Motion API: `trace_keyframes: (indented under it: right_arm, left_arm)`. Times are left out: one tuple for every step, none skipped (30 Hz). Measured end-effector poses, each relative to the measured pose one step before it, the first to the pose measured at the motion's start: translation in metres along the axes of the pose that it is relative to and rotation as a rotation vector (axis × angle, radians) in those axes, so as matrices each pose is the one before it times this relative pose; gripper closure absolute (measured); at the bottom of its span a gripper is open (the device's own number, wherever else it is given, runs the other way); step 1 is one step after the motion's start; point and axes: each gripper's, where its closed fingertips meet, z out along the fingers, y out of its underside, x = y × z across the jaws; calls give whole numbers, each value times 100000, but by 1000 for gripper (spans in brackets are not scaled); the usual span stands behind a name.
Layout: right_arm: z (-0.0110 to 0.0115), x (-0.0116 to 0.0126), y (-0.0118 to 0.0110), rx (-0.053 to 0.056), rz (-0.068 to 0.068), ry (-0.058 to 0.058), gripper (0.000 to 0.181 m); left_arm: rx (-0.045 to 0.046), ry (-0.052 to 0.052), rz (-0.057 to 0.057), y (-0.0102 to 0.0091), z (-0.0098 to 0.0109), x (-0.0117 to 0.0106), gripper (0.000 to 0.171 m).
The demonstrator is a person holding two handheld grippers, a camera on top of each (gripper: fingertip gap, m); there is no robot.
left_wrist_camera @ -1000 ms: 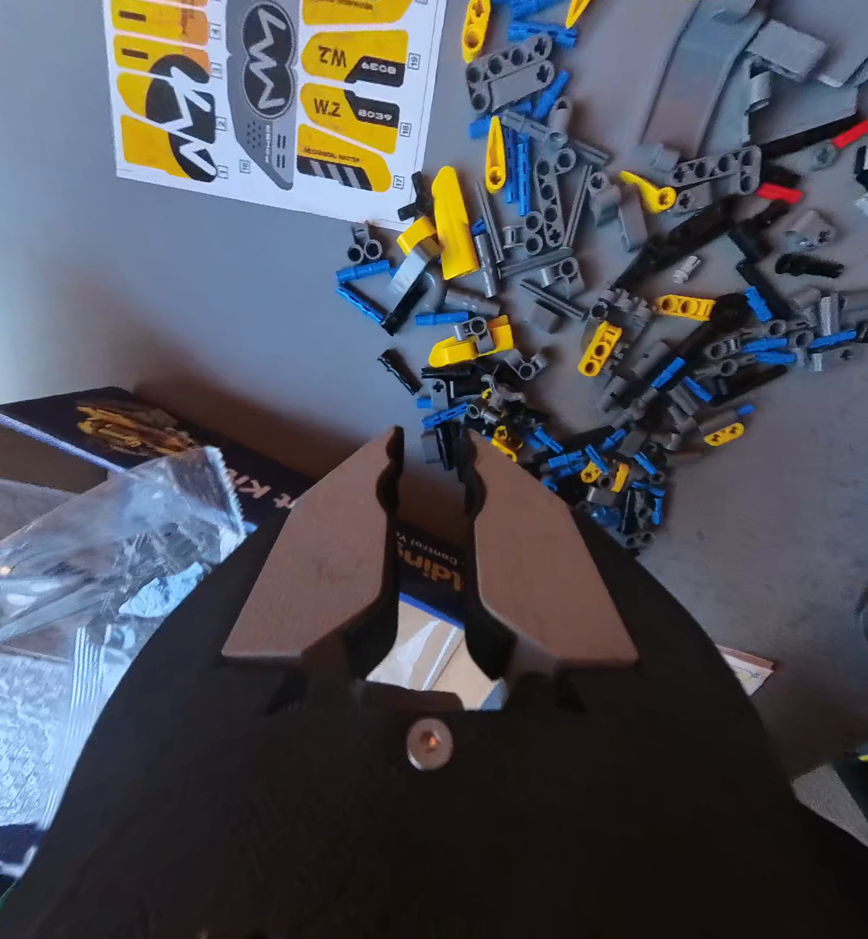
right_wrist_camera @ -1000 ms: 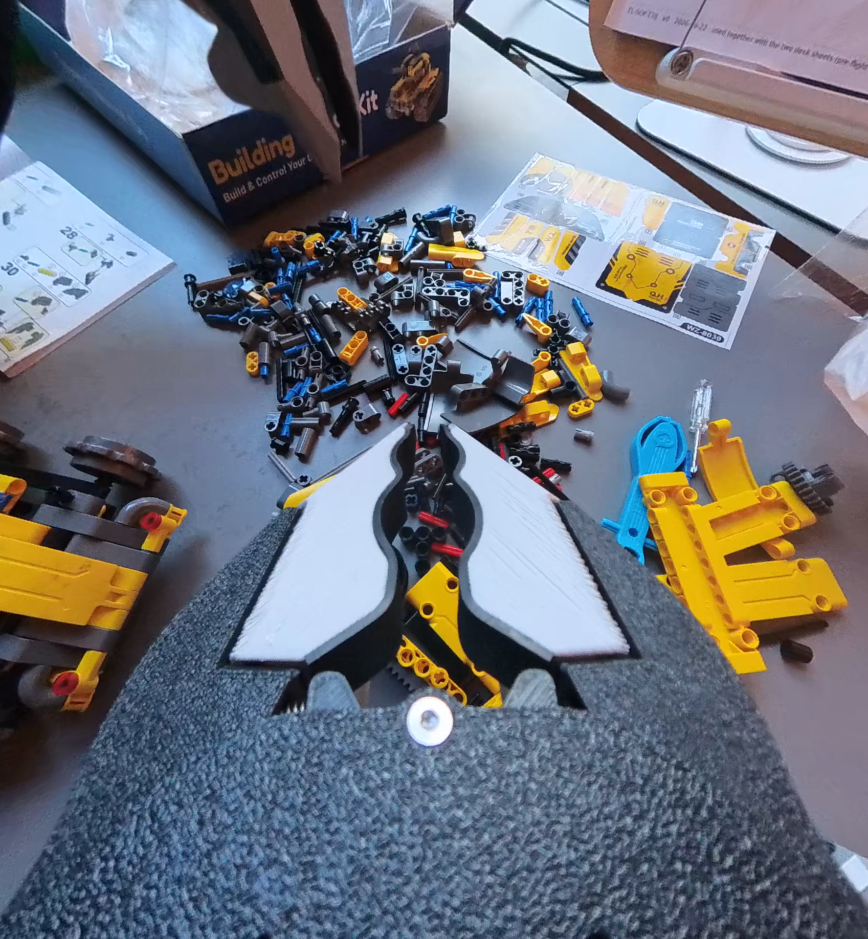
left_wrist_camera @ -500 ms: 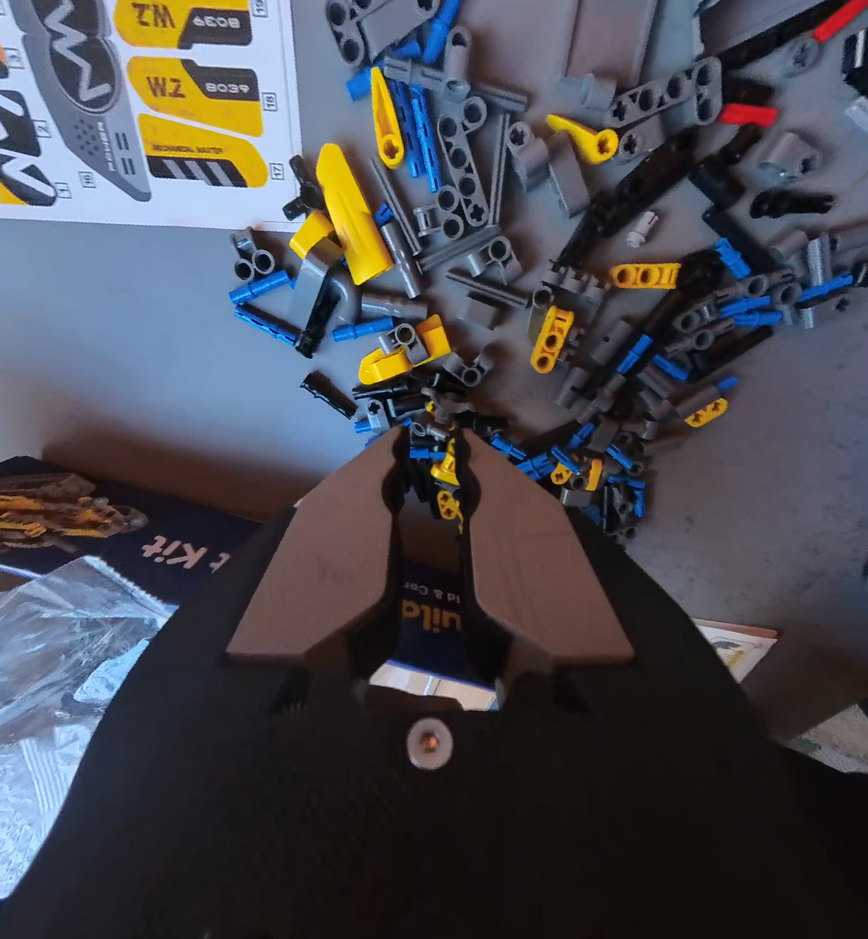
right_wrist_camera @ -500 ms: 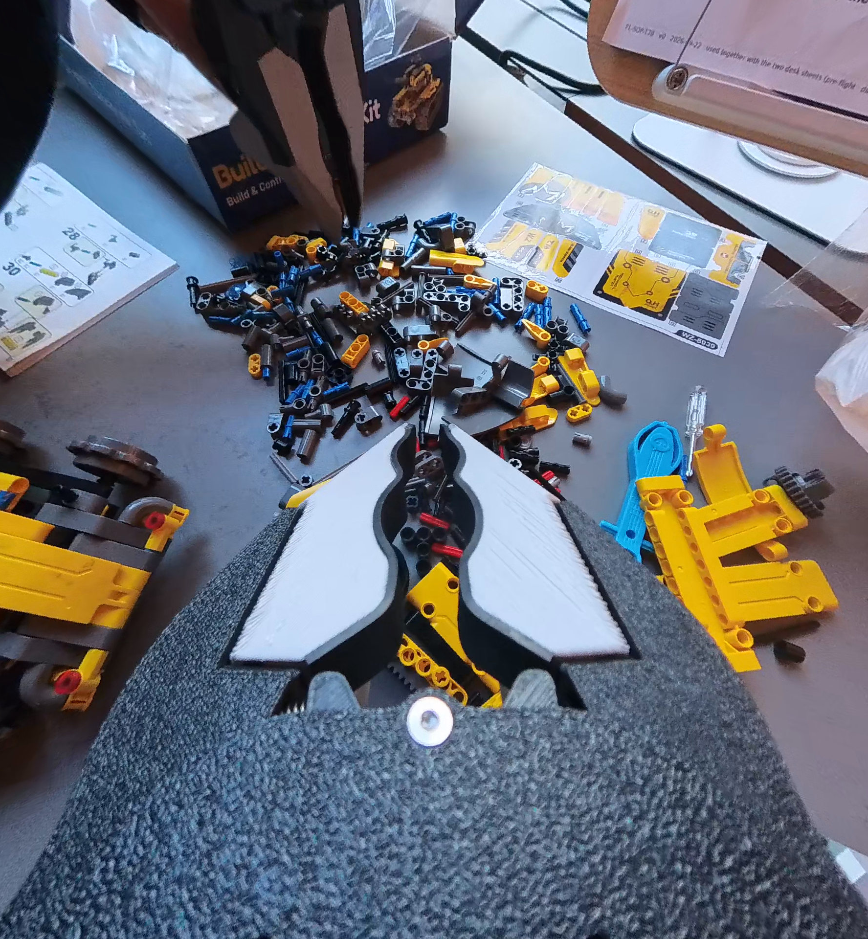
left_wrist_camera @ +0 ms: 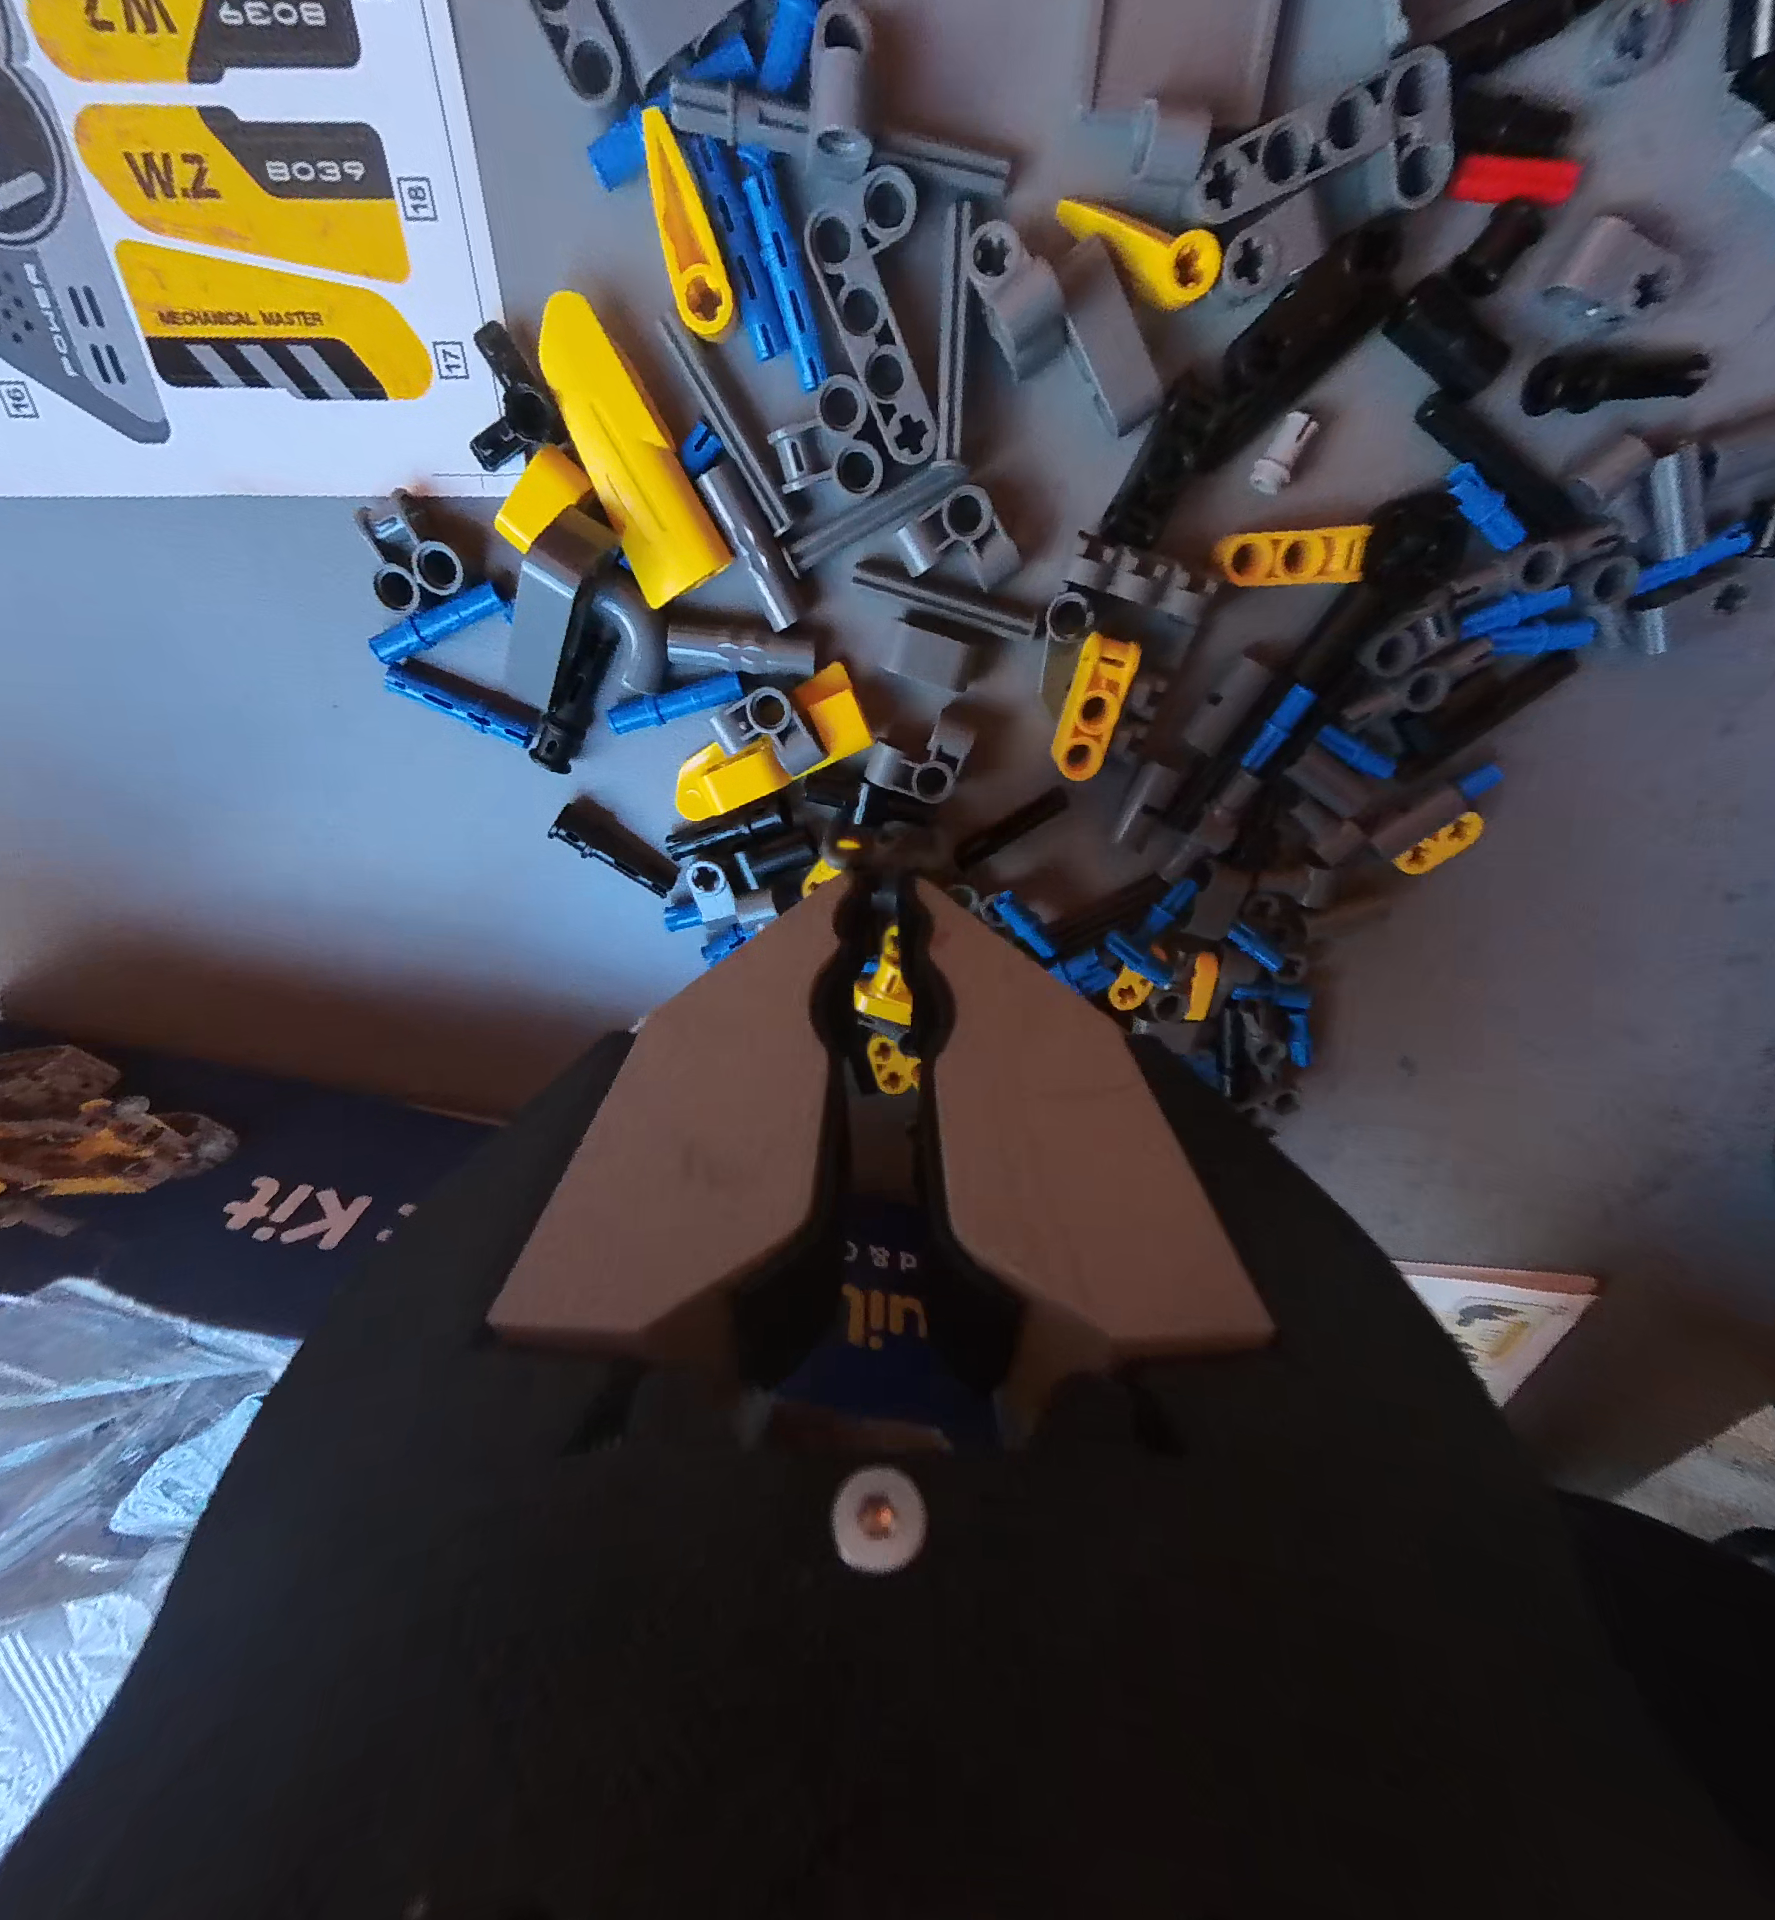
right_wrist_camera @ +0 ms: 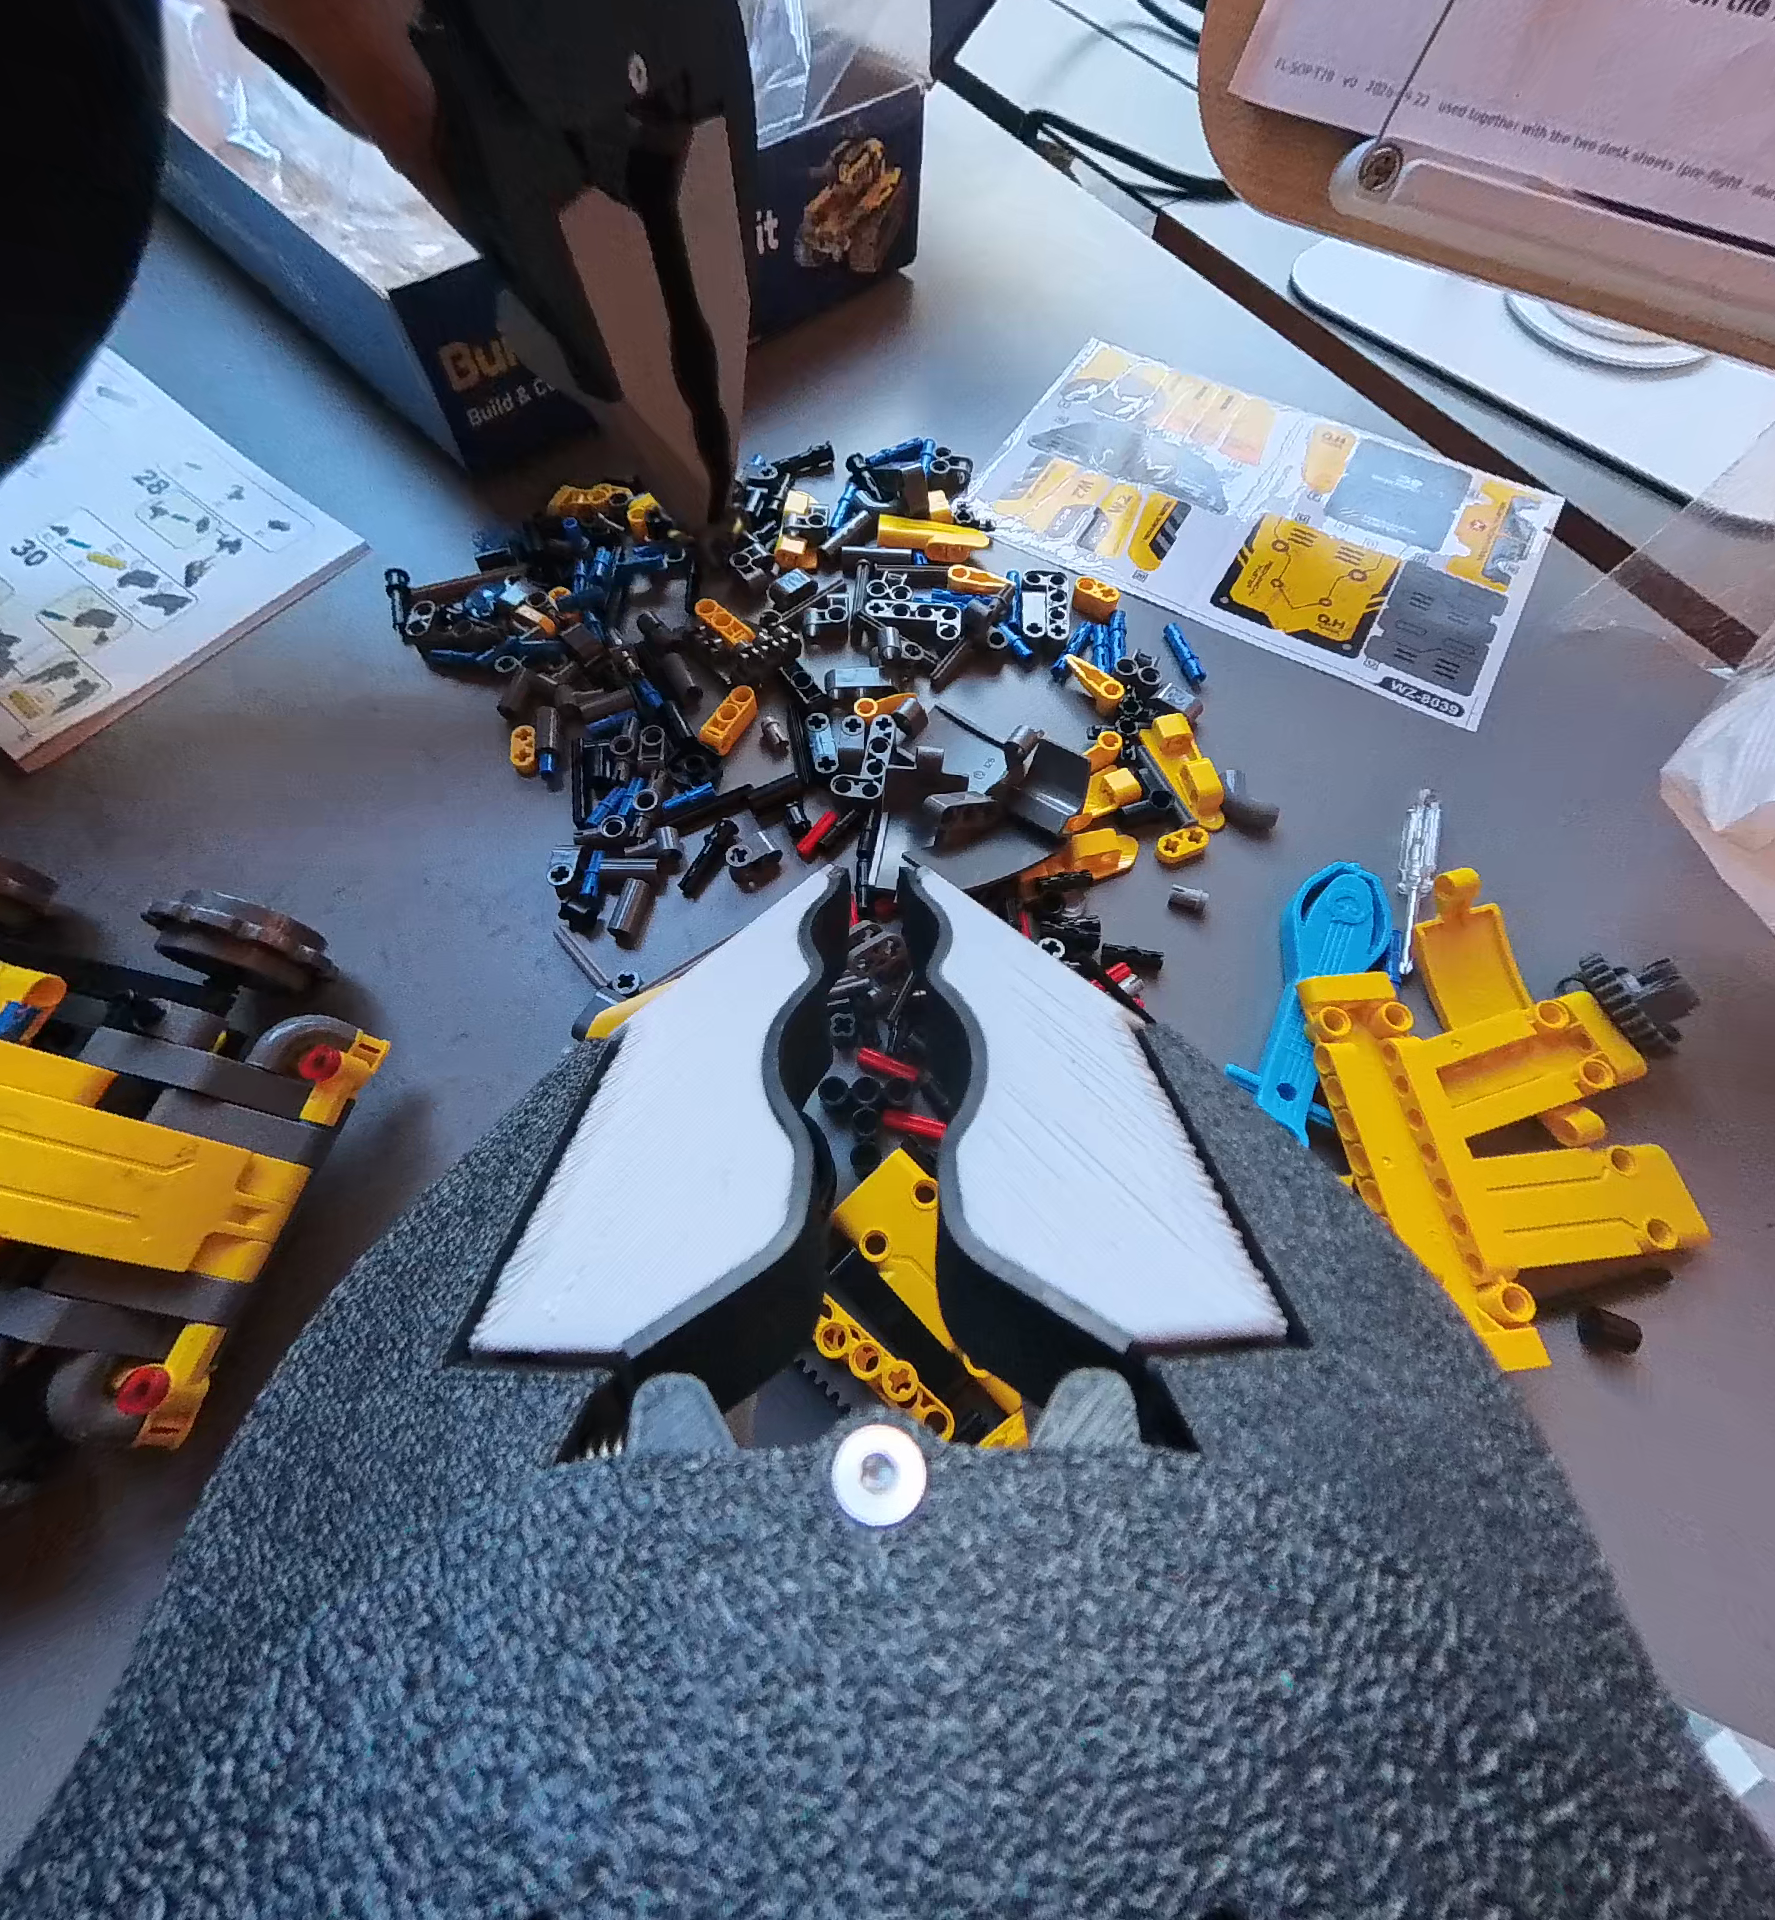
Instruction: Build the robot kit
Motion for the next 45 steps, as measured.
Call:
trace_keyframes:
  right_arm:
    - [-5,-18,-12,35,-16,-69,172]
    - [-1,-10,2,-13,-1,-69,172]
    - [-9,-15,-6,2,-46,12,172]
    - [-6,2,-10,21,-76,44,172]
    - [-8,-19,-8,16,-36,-11,172]
    - [3,-25,-17,30,-3,-91,172]
    - [-5,-27,-13,48,-17,-61,172]
    - [-6,-16,-9,12,-40,-66,172]
    - [-3,-27,-5,-44,-62,-71,172]
    - [-7,-15,-9,23,-66,-1,172]
    - [-31,-18,-42,148,-23,-28,172]
    - [-39,-29,-76,303,39,-90,172]
    - [-44,-70,-100,466,57,-249,172]
    - [-57,-121,-145,643,84,-541,172]
    - [-52,-213,-183,881,-31,-969,172]
    - [-42,-292,-250,1256,-204,-1325,171]
    - [-36,-398,-290,1505,-284,-1755,171]
    - [-14,-552,-358,1732,-467,-2462,169]
    - [-6,-721,-446,2255,-835,-3117,168]
    - [-4,-833,-561,2737,-1259,-3377,166]
    - [17,-903,-580,2669,-1767,-3369,162]
    - [46,-864,-533,2075,-2419,-2619,161]
    - [76,-719,-462,1565,-3110,-1395,159]
    - [113,-649,-400,1205,-3476,-718,159]
    - [152,-586,-297,628,-3315,-405,159]
    - [192,-451,-158,-151,-3047,271,158]
    - [204,-186,-23,-860,-2765,1573,159]
    - [218,8,131,-1614,-2450,2374,158]
    - [243,13,259,-2150,-2145,2032,156]
    - [213,12,295,-2126,-1728,1770,155]
    - [170,-5,258,-1908,-1364,1358,152]
    - [91,-88,216,-1715,-1257,565,151]
    - [-7,-61,115,-964,-1206,576,151]
    - [-67,4,29,-201,-940,774,151]
    - [-76,-34,-8,-54,-539,443,152]
    - [-60,-29,-28,59,-401,252,152]
    - [-44,-4,-60,207,-446,314,152]
    - [-8,8,-34,58,-466,286,152]
    - [9,57,29,-198,-429,434,152]
    - [14,110,87,-361,-363,636,152]
    - [1,116,127,-514,-273,609,152]
    - [-17,137,112,-435,-248,594,152]
    - [-46,159,53,-35,-278,671,152]
    - [-43,147,26,240,-186,562,153]
    - [-21,178,30,295,52,493,154]
  left_arm:
    - [541,388,132,-98,29,11,170]
    - [640,425,-114,-108,5,26,170]
    - [166,458,-45,-31,11,32,171]
    - [209,12,331,-37,5,-28,171]
    - [306,-349,425,-47,-19,-77,170]
    - [174,500,339,-8,-39,54,170]
    - [441,434,615,-22,-82,84,171]
    - [916,-160,743,-66,-171,18,171]
    - [1241,298,707,-91,-262,109,171]
    - [1996,254,765,-149,-358,106,171]
    - [2220,-97,915,-134,-494,76,171]
    - [2587,-439,1456,-144,-623,83,171]
    - [3646,-554,2351,-268,-749,163,171]
    - [3963,777,3696,-336,-791,511,171]
    - [3886,662,5789,-382,-715,723,171]
    - [3536,662,6943,-422,-561,872,171]
    - [2893,92,7379,-524,-402,818,171]
    - [2989,-125,7693,-692,-214,746,171]
    - [3182,394,7096,-852,-53,716,171]
    - [2622,382,5517,-870,72,517,171]
    - [2115,147,3771,-852,130,278,171]
    - [2097,463,2615,-837,154,190,171]
    - [2196,703,2277,-813,166,203,171]
    - [2006,613,2269,-741,179,217,171]
    - [1410,1476,2161,-622,199,392,171]
    - [938,1934,2220,-537,199,505,171]
    - [960,1462,2277,-508,176,434,171]
    - [986,1280,1755,-480,151,366,171]
    - [713,1559,897,-405,105,360,171]
    - [298,901,237,-285,49,195,171]
    - [-432,284,-120,-89,-55,115,171]
    - [-1313,-881,-568,223,-237,19,171]
    - [-2541,-3530,-1375,649,-539,-292,171]
    - [-3023,-4973,-2196,912,-823,-486,171]
    - [-1656,-5223,-2453,749,-1033,-560,171]
    - [-48,-5420,-2352,479,-1172,-636,171]
    - [1400,-5325,-2210,175,-1216,-698,171]
    - [2209,-5815,-2180,-43,-1132,-869,171]
    - [1190,-6649,-2207,31,-900,-1100,171]
    - [-904,-7438,-2411,298,-589,-1337,171]
    - [-2255,-5231,-2673,452,-228,-1050,171]
    - [-2154,-918,-2056,426,59,-338,171]
    - [-1662,262,-463,333,225,-47,171]
    - [-1277,981,673,307,327,133,171]
    - [-1797,1697,741,377,364,252,171]
